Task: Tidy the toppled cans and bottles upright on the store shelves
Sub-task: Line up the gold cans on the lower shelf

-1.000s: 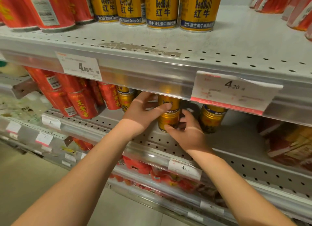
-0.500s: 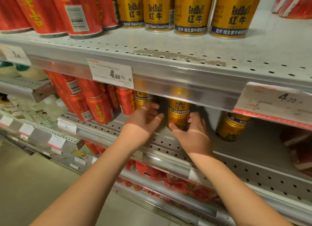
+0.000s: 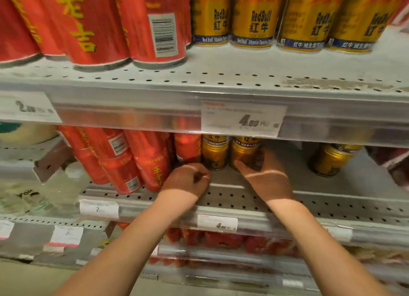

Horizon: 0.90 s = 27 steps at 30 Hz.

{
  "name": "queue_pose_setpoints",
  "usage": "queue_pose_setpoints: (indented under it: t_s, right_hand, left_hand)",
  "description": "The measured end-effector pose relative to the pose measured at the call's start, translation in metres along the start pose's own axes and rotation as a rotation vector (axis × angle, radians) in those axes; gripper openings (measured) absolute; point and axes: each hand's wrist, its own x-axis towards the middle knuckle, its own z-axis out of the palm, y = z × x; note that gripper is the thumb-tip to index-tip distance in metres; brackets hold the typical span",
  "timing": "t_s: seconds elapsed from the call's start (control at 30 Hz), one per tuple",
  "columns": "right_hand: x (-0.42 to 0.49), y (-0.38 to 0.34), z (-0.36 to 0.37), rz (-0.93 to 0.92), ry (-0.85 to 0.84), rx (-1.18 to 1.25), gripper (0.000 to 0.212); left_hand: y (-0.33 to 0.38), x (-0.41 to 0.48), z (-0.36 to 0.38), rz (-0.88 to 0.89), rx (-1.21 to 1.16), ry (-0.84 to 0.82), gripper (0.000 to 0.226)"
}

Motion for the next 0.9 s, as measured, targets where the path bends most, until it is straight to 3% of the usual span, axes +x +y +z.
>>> queue_pose_setpoints:
  t_s: [0.2, 0.37, 0.53, 0.67, 0.8, 0.9]
  right_hand:
    - [-0.003, -0.006, 0.002, 0.030, 0.007, 0.001, 0.063]
    - [-0.021, 0.011, -0.009, 0.036, 0.041, 0.018, 0.069]
    - [-0.031, 0.030, -0.045, -0.015, 0.176, 0.043, 0.039]
    - [-0.029, 0.044, -0.085, -0.059, 0.394, 0.051, 0.007]
    - [-0.018, 0.077, -0.126, -0.096, 0.542, 0.065, 0.028]
    - [-0.006, 0.108, -0.137, -0.061, 0.448, 0.024, 0.049]
  left_hand:
    - [0.002, 0.001, 0.001, 0.037, 0.037, -0.022, 0.016]
    - [0.002, 0.000, 0.000, 0.056, 0.037, -0.034, 0.015]
    - [0.009, -0.001, 0.000, 0.049, 0.059, -0.058, 0.013]
    - [0.021, -0.004, 0.003, 0.096, 0.050, -0.050, 0.011]
    - [0.060, -0.010, 0.028, 0.233, -0.085, 0.029, 0.008]
    - [0.098, -0.005, 0.059, 0.281, -0.270, 0.086, 0.018]
